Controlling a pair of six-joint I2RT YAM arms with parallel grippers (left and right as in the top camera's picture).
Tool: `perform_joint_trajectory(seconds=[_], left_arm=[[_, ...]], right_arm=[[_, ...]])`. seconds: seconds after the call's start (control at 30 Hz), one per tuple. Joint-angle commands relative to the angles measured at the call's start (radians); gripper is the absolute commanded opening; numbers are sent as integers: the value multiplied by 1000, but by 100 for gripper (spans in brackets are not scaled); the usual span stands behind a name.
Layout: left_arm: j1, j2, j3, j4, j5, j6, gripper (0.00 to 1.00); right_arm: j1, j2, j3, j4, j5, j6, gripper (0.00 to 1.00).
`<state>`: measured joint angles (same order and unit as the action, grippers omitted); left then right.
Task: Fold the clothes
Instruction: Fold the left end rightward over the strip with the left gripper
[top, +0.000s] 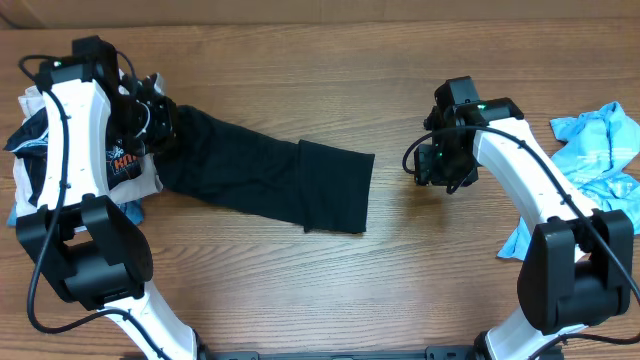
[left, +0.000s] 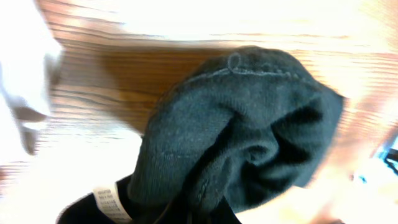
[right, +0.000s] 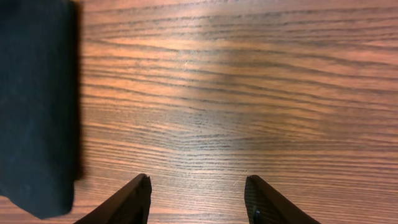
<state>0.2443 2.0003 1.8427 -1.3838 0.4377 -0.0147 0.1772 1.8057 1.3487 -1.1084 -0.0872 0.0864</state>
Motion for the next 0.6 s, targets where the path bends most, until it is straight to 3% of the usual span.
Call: perform_joint_trajectory(seconds=[0.0, 0.07, 0.37, 0.57], left_arm=[[-5, 4, 69, -52, 294, 0, 4], [-26, 4, 68, -66, 397, -17, 4], [-263, 4, 60, -40, 392, -90, 4], [-444, 7, 58, 65, 184, -259, 5]], right_arm=[[2, -4, -8, 3, -11, -6, 52], [2, -4, -8, 2, -11, -5, 52], [2, -4, -8, 0, -23, -5, 52], [2, -4, -8, -5, -23, -5, 52]])
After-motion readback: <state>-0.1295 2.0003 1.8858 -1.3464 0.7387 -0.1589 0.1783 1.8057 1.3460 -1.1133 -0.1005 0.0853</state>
